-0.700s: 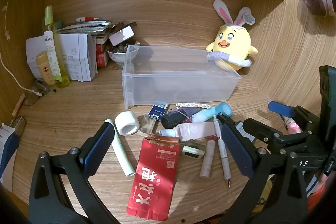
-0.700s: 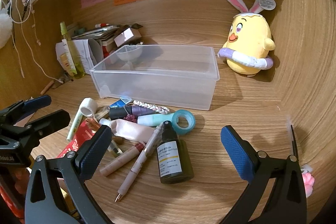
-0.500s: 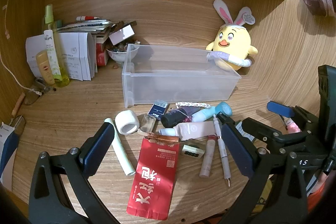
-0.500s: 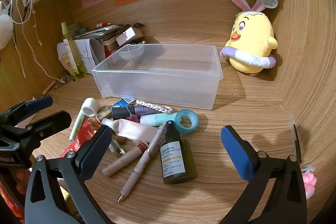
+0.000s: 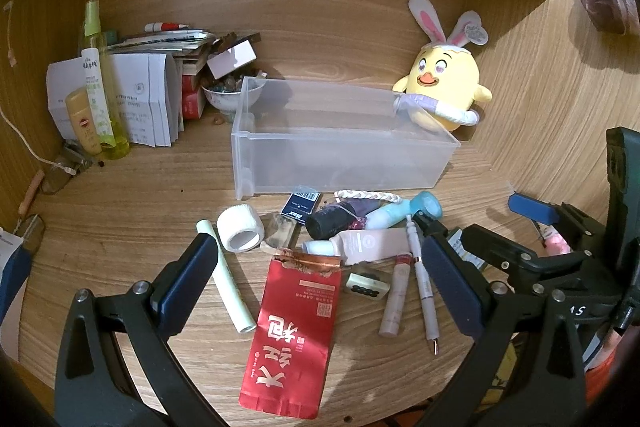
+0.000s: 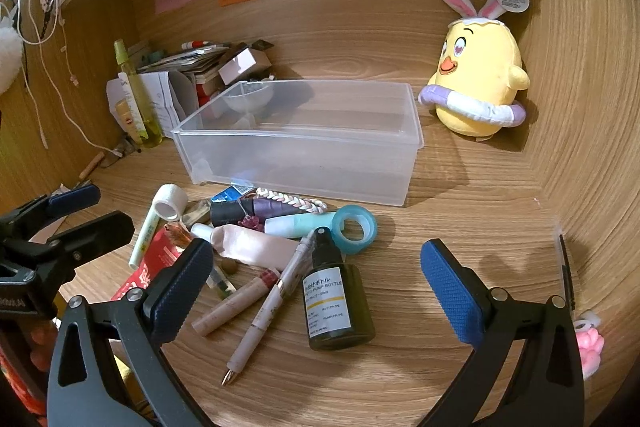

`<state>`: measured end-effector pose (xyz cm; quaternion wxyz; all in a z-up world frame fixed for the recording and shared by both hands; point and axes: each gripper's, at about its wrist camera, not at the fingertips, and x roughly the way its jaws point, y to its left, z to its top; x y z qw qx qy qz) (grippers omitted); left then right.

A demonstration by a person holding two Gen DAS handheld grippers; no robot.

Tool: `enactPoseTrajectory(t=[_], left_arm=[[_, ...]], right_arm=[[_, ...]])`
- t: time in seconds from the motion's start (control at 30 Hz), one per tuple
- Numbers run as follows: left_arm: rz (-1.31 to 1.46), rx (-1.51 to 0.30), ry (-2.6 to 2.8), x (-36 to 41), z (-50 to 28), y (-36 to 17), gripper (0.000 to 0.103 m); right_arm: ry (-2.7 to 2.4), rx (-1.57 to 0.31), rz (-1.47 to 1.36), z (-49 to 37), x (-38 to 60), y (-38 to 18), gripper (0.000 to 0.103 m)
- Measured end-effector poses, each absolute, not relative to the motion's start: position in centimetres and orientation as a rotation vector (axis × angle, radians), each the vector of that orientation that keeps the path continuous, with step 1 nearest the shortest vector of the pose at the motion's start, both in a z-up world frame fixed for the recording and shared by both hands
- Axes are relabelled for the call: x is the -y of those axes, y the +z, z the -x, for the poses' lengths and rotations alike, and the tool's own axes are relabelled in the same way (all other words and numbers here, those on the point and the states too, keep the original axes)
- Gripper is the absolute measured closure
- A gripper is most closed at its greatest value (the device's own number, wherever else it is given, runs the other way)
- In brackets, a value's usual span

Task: Organize objects
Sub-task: 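Grasp the white tape roll with the left tool while the right grasps the green bottle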

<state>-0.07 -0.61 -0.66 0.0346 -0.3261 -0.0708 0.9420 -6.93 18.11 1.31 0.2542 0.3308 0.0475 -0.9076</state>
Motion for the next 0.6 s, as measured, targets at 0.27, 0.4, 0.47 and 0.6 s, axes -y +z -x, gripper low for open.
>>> enactPoseTrajectory(t=[0.27, 0.4, 0.47, 0.6], left_arm=[[0.991, 0.240, 2.882, 1.0, 0.1, -1.0, 0.000], [0.988, 0.270, 2.868, 1.3, 0.3, -1.3, 0.000], [0.986, 0.278, 2.872, 1.6, 0.3, -1.4, 0.004], [1.034, 0.269, 2.872, 2.1, 0.7, -2.0, 0.018]], right_arm=[[-2.442, -0.158, -0.874, 6.4, -17.8, 1.2, 0.000], [-2.437, -0.165, -0.867, 6.3, -17.5, 1.0, 0.000], [-2.430, -0.159, -0.866, 6.3, -17.5, 1.0, 0.001], [-2.424, -0.146, -0.869, 6.6, -17.7, 0.9, 0.004]])
